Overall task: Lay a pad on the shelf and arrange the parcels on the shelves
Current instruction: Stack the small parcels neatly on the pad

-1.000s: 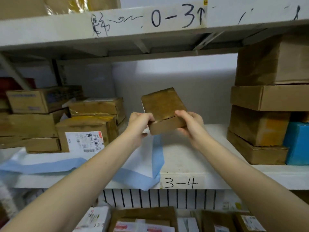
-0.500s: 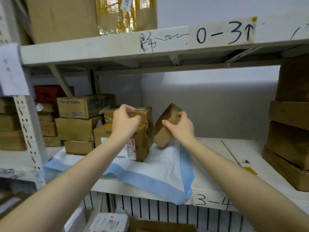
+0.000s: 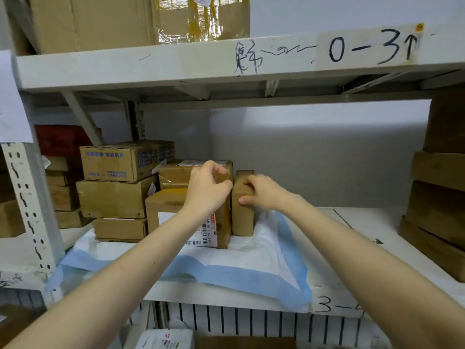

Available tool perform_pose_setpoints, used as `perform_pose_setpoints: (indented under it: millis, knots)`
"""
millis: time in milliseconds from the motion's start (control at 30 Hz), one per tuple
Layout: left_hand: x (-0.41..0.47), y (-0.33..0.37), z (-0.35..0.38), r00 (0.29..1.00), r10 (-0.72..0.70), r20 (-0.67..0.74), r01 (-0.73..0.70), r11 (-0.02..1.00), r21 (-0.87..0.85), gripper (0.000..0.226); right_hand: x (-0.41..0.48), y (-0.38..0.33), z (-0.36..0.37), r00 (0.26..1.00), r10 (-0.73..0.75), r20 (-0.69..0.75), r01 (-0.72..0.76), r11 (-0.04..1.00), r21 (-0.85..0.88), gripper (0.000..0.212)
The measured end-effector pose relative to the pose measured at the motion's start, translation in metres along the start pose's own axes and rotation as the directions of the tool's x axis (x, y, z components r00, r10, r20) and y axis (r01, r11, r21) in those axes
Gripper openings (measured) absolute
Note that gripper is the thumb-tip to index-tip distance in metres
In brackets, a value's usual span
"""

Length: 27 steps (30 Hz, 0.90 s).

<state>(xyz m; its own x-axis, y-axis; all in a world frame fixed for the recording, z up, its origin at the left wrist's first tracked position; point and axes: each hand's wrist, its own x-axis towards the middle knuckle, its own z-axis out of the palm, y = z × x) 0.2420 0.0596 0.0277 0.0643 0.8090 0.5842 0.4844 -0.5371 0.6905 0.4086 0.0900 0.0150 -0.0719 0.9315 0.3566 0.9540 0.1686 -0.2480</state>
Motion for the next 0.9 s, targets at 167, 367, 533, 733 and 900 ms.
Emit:
perform_pose_setpoints:
  millis: [167, 367, 533, 733, 900]
  knots:
    - [0.000, -0.001, 0.003, 0.999, 0.030, 0.046, -0.030, 1.000, -0.003, 0.022, -0.005, -0.005, -0.004, 0.997, -0.045, -0.057, 0.044, 0.999, -0.018, 0.021]
    - [0.000, -0.004, 0.000, 0.998, 0.052, 0.043, -0.054, 0.997, 0.053, 0.025, -0.010, -0.013, 0.008, 0.997, 0.070, -0.009, -0.070, 0.996, 0.058, 0.047]
    - [0.003, -0.020, -0.008, 0.989, 0.032, 0.143, -0.074, 0.950, 0.302, 0.029, -0.005, -0.021, 0.033, 0.970, 0.169, -0.175, -0.149, 0.982, 0.120, 0.050]
    - [0.004, -0.029, -0.016, 0.970, 0.029, 0.242, -0.118, 0.925, 0.361, 0.021, -0.001, -0.025, 0.023, 0.959, 0.159, -0.237, -0.130, 0.983, 0.130, 0.050]
    - [0.005, -0.030, -0.015, 0.965, 0.040, 0.258, -0.135, 0.923, 0.361, 0.017, -0.001, -0.017, 0.029, 0.980, 0.134, -0.146, -0.104, 0.975, 0.195, 0.050]
